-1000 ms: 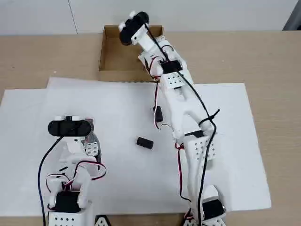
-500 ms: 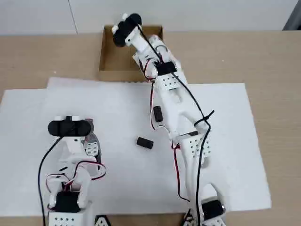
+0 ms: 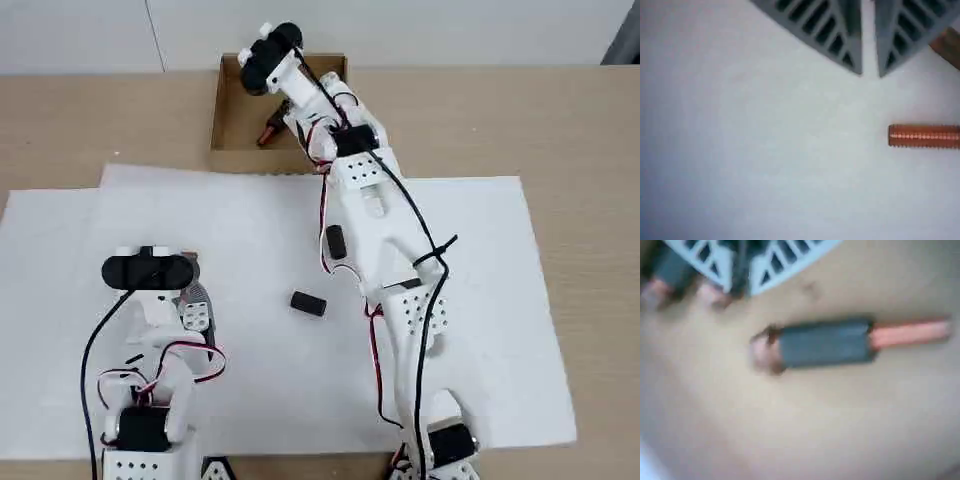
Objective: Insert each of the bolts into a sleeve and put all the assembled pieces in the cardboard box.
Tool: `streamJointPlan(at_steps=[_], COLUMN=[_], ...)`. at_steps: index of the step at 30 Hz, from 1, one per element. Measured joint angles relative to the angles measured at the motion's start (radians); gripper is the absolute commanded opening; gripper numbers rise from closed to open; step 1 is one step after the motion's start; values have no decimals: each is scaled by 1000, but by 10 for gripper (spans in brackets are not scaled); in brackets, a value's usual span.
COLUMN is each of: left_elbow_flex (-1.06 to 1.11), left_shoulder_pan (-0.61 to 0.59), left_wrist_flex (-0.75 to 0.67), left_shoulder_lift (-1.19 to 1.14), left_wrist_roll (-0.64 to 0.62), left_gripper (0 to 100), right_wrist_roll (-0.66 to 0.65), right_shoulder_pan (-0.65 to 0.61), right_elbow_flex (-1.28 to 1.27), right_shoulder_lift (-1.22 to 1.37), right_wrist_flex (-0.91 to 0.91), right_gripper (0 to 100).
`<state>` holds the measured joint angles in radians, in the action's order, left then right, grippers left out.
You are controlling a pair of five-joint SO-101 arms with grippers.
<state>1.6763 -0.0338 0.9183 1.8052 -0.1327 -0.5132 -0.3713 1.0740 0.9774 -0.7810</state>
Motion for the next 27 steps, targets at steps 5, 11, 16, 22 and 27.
streamJointPlan(at_steps=[5, 11, 16, 22, 27], left_elbow_flex=[0, 0, 0, 0, 0], left_shoulder_pan=[0, 0, 0, 0, 0], left_wrist_flex=[0, 0, 0, 0, 0], left_shoulder_lift=[0, 0, 0, 0, 0], left_wrist_roll=[0, 0, 0, 0, 0], left_gripper=[6, 6, 6, 6, 6], right_wrist_roll=[169, 250, 256, 331, 396], right_shoulder_pan=[-9, -8, -8, -21, -18], right_elbow_flex=[75, 193, 321, 462, 497], right_shoulder_lift=[-52, -92, -92, -94, -94], right_wrist_flex=[-196, -440, -661, -868, -890], right_gripper=[2, 3, 3, 3, 3])
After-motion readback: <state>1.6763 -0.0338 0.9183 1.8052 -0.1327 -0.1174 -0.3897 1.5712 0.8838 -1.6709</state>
